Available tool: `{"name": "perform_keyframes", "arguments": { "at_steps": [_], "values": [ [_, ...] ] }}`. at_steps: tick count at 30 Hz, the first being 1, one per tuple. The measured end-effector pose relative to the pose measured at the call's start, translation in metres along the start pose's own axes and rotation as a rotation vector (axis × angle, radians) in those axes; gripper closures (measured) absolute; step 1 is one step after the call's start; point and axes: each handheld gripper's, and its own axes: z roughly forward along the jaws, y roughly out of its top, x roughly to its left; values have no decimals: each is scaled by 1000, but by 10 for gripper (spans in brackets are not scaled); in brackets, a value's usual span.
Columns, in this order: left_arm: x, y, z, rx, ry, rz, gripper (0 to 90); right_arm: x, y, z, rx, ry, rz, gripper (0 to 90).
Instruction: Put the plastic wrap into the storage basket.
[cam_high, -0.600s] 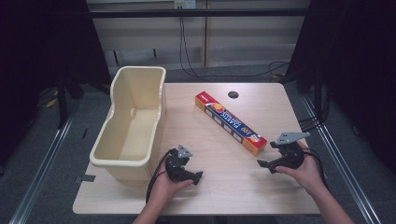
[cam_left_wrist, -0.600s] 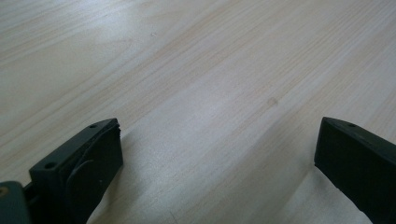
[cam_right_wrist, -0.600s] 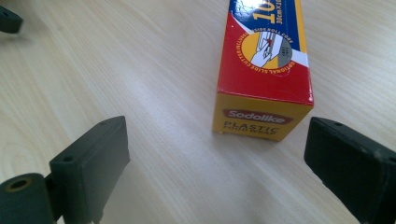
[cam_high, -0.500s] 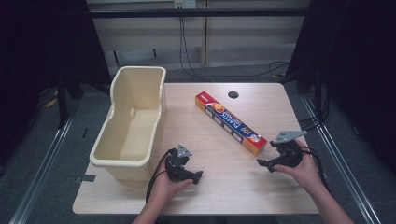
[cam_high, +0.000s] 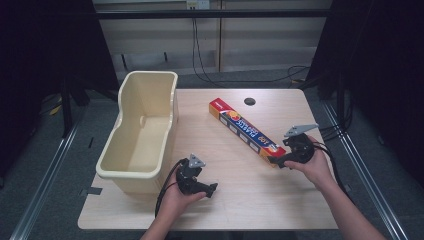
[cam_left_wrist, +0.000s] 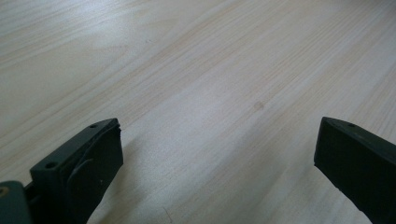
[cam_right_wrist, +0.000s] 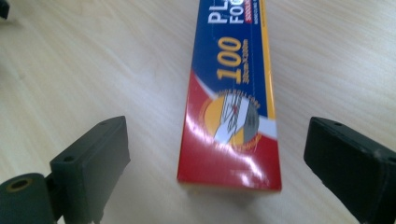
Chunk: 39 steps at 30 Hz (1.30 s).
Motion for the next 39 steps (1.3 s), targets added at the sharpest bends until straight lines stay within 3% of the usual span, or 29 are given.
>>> {"name": "perform_keyframes", "arguments": {
  "at_steps": [8, 11, 13, 16, 20, 28, 39],
  "values": [
    [-1, 0, 0, -14, 7, -3, 10, -2, 40, 21, 13, -25, 4, 98],
    [-2, 0, 0, -2, -13, 9, 10, -5, 51, 33, 28, -41, 19, 100],
    [-4, 0, 1, -15, -4, 9, 10, -8, 57, 40, 48, -39, 50, 112],
    [-2, 1, -1, -6, -5, 19, 10, -11, 65, 48, 58, -57, 49, 116],
    [-2, 0, -1, -18, -2, 10, 10, -17, 71, 57, 55, -61, 72, 116],
    [-3, 1, 0, 2, -16, 19, 10, -23, 76, 73, 68, -45, 90, 125],
    [-5, 2, 2, 6, -6, 24, 11, -18, 83, 89, 53, -10, 97, 187]
  ]
}}
